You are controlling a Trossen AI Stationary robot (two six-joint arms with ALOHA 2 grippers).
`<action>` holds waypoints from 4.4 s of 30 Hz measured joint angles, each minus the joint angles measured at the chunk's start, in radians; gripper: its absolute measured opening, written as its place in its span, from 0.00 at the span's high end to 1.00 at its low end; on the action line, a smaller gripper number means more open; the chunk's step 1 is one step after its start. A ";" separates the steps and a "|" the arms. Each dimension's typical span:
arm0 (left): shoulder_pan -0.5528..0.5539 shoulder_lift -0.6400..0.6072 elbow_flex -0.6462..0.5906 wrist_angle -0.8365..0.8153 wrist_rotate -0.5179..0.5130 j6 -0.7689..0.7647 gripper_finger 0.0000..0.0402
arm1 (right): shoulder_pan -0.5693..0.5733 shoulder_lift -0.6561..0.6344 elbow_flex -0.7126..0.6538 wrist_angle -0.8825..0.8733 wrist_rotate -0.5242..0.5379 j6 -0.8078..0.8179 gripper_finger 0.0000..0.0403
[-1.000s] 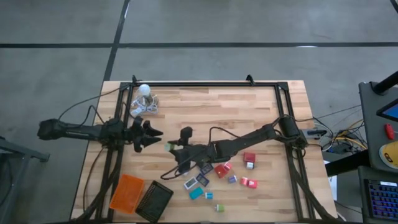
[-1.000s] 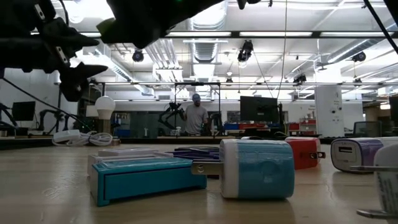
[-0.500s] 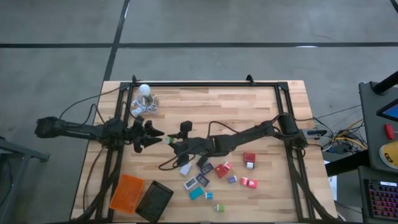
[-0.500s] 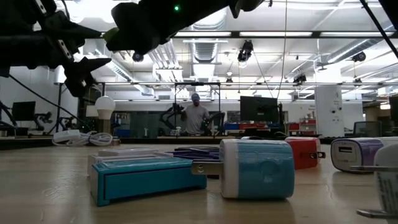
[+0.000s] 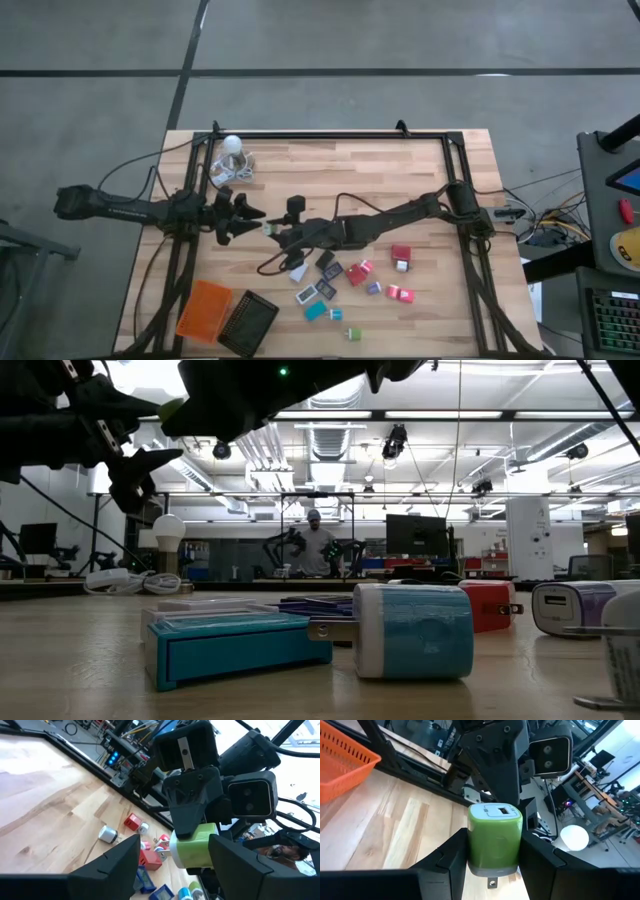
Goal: Pick & Place Office items
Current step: Put the top green charger adapter into the black basket
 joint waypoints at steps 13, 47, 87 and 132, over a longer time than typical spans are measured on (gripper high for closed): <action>0.000 0.064 0.009 0.087 0.044 0.005 0.40 | -0.023 0.000 0.000 0.017 -0.033 -0.026 0.65; -0.001 0.070 0.006 0.076 0.080 0.030 0.40 | -0.004 0.000 0.025 -0.006 0.059 -0.084 0.65; -0.001 0.080 0.018 0.091 0.042 0.030 0.40 | -0.045 0.001 0.021 -0.001 -0.129 0.002 0.65; 0.000 0.169 0.042 0.110 0.043 0.043 0.57 | -0.055 0.033 0.022 0.041 -0.120 -0.064 0.65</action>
